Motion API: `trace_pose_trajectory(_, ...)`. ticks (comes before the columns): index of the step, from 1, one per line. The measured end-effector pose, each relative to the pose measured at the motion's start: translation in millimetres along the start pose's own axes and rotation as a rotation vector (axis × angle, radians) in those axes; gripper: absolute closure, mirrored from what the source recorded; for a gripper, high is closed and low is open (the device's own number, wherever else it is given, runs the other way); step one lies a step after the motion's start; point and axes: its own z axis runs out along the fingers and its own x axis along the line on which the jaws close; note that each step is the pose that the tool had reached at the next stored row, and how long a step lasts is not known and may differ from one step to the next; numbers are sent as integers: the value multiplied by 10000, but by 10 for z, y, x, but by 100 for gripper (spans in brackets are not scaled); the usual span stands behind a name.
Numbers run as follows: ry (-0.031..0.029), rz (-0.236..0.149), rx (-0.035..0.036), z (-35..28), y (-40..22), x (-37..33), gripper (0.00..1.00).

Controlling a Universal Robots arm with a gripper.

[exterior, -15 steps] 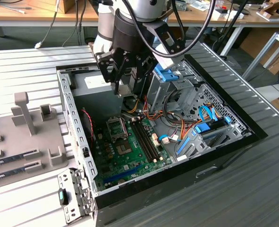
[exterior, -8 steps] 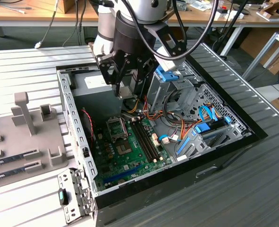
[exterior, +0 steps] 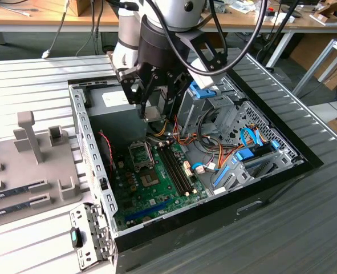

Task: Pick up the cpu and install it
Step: 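Pick up the cpu and move it towards the insertion slot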

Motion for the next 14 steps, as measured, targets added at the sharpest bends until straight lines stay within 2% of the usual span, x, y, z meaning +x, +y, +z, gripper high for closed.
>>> trace_pose_trajectory(7,-1,1,1,9,-45,0,53)
trace_pose_trajectory(14,-1,0,9,17,-61,-1,53)
